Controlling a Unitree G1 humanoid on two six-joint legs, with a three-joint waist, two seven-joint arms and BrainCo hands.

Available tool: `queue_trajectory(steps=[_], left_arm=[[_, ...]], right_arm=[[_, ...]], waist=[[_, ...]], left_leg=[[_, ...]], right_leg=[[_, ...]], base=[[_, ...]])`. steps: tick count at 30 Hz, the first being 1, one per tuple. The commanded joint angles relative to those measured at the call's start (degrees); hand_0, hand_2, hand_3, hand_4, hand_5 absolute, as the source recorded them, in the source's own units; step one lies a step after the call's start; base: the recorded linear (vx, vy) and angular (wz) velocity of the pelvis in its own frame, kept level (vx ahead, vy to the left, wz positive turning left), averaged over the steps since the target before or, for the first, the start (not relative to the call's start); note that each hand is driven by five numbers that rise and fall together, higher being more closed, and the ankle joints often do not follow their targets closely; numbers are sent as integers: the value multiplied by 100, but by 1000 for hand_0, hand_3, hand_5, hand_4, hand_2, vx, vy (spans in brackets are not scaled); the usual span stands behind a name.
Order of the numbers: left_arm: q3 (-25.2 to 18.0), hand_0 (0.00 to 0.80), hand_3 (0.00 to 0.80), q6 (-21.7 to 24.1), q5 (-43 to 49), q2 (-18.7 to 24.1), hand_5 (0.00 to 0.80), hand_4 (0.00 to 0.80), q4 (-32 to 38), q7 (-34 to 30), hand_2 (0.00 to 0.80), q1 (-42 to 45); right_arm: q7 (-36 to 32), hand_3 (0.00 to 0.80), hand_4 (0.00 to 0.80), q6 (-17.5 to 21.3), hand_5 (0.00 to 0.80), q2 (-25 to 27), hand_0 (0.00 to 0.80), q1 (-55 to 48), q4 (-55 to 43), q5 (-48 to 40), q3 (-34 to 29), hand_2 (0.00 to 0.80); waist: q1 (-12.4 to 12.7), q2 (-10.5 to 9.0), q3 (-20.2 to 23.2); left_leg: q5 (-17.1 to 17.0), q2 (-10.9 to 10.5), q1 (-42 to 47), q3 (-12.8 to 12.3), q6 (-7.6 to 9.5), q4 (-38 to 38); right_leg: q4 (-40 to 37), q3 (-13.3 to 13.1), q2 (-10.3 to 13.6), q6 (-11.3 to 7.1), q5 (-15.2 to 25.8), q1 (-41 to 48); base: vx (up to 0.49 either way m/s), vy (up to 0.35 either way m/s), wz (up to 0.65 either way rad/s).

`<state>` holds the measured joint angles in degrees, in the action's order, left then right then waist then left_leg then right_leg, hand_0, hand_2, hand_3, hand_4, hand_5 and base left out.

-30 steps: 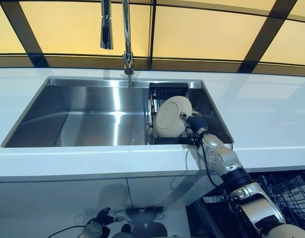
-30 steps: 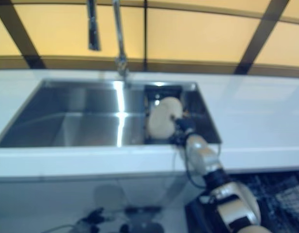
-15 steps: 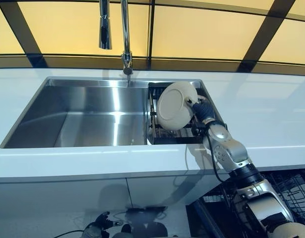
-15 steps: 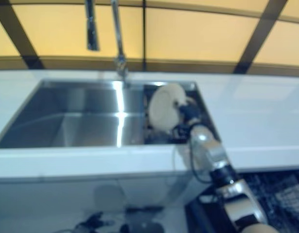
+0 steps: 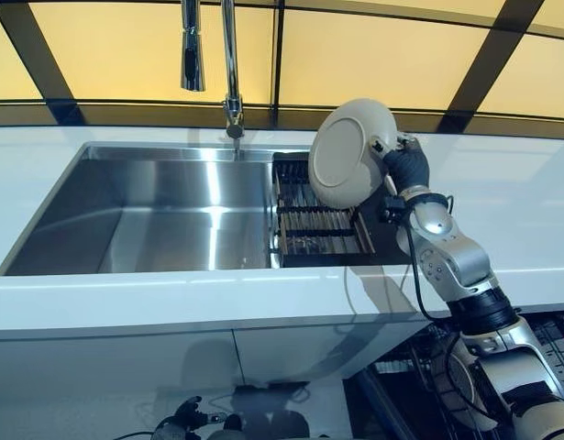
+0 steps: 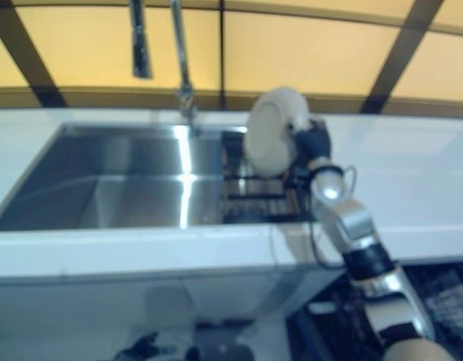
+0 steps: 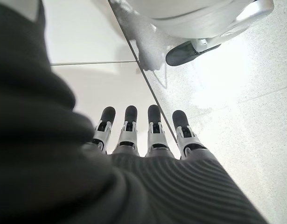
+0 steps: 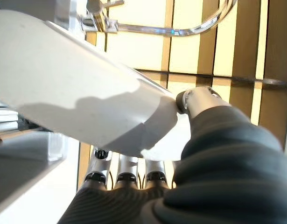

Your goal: Take plates into dishwasher

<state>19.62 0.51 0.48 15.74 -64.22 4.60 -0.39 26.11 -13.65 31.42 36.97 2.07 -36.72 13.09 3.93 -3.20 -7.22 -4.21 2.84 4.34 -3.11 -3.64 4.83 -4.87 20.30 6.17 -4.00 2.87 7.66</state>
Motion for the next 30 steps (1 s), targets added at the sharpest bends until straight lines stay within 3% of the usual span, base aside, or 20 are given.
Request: queue_trajectory(steps=[1, 7, 17, 30], left_arm=[[160, 0, 0, 209, 60, 63, 0, 0, -389, 51, 0, -256], [78, 0, 0, 242, 44, 143, 0, 0, -450, 13, 0, -208], [-63, 0, 0, 245, -143, 252, 0, 0, -499, 8, 0, -209], [-90, 0, 0, 415, -217, 288, 0, 0, -685, -49, 0, -282]], right_arm=[[263, 800, 800, 551, 800, 332, 800, 832, -544, -105, -478, 800], [517, 800, 800, 618, 800, 924, 800, 682, -716, -56, -882, 800], [181, 800, 800, 782, 800, 1816, 800, -509, -400, -544, -1870, 800], [-426, 800, 800, 912, 800, 2006, 800, -1759, -60, -455, -2829, 800]], waist=[[54, -176, 148], [-188, -223, 206], [-739, -287, 320], [-1130, -297, 385]], left_leg=[[306, -379, -38, -477, 318, 17], [347, -323, -24, -658, 316, 17], [379, -161, 59, -1039, 287, 17], [342, -17, 86, -1308, 233, 17]], right_leg=[[303, -225, -293, 83, -336, -59], [349, -438, -348, 66, -339, -162], [321, -893, -482, 60, -301, -281], [203, -1192, -620, 111, -250, -319]], base=[[0, 0, 0], [-23, -6, -9], [-30, -34, -24], [-19, -57, -19]])
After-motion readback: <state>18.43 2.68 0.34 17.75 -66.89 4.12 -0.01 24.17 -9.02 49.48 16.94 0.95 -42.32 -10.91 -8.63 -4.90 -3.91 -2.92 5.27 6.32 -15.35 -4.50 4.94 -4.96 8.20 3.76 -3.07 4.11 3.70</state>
